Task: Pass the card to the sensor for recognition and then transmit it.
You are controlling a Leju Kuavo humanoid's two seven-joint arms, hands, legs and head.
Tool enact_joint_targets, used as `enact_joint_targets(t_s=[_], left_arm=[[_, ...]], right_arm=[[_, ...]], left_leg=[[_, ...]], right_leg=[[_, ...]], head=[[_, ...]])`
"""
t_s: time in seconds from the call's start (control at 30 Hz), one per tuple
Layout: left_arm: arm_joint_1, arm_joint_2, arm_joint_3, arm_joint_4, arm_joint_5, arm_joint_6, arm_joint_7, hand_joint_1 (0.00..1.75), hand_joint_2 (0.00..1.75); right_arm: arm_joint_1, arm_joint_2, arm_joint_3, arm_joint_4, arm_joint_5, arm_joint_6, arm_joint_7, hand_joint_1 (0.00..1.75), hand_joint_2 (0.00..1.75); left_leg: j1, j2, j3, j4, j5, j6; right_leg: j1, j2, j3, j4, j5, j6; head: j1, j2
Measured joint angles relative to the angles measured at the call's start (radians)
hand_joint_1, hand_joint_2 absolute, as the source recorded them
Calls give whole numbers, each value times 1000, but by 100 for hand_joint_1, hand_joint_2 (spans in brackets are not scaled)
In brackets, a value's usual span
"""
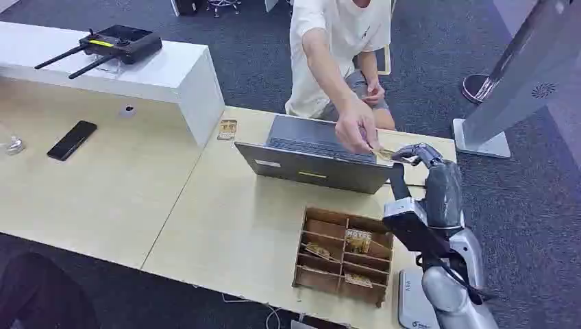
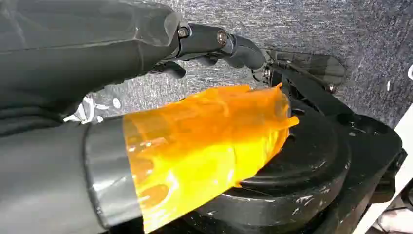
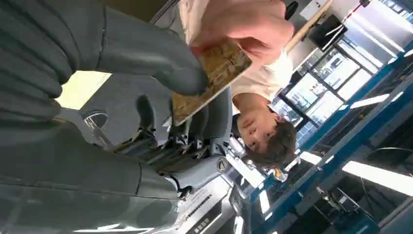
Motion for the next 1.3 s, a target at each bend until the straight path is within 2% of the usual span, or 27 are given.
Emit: enact_joint_targets(t_s=[0.97,1.3], left_arm=[[1,0,0,0,-21,-2,-2,0,0],[9,-2,2,0,-15,-2,0,0,0]], right_arm=[[15,-13,-18,-10,-5,-12,6,175,175],[59,-62,-73,-66,1,0,40,175,175]], left_leg=[[0,0,0,0,0,0],[0,0,0,0,0,0]], right_leg=[[0,0,0,0,0,0],[0,0,0,0,0,0]], head=[[0,0],[0,0]])
